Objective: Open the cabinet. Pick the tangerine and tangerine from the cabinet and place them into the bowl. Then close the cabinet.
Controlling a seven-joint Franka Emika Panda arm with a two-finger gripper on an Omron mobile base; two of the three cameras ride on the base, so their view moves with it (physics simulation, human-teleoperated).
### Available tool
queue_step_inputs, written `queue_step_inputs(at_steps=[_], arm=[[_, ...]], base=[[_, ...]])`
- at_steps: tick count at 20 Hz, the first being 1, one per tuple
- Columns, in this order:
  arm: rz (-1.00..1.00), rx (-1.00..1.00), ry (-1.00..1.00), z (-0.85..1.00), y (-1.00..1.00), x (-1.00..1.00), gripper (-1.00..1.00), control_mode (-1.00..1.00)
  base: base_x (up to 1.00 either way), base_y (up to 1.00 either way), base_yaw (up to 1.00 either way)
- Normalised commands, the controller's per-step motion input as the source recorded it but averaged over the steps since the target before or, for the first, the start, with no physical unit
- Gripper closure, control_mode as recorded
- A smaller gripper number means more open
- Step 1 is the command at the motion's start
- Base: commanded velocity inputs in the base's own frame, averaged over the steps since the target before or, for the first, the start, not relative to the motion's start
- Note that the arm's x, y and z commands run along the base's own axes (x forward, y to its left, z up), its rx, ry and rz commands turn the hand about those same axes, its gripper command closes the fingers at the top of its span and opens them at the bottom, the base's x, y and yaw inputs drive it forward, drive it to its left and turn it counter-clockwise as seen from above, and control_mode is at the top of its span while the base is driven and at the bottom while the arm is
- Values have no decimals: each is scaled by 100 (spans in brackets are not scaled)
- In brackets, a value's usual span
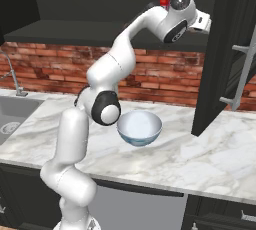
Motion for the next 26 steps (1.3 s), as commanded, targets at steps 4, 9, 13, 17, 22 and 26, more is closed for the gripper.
queue_step_inputs(at_steps=[4, 9, 13, 17, 22, 26], arm=[[0, -4, -8, -34, 37, -95, 100, -100], [0, -18, -32, -88, 97, -100, 100, -100], [2, -21, -27, -100, 100, -100, 100, -100], [4, -24, -4, -100, 100, -100, 100, -100], [8, -32, 24, -87, 100, -100, 100, -100], [8, -22, 18, -32, 45, -7, 100, -100]], base=[[0, 0, 0], [0, 0, 0], [0, 0, 0], [0, 0, 0], [0, 0, 0], [0, 0, 0]])
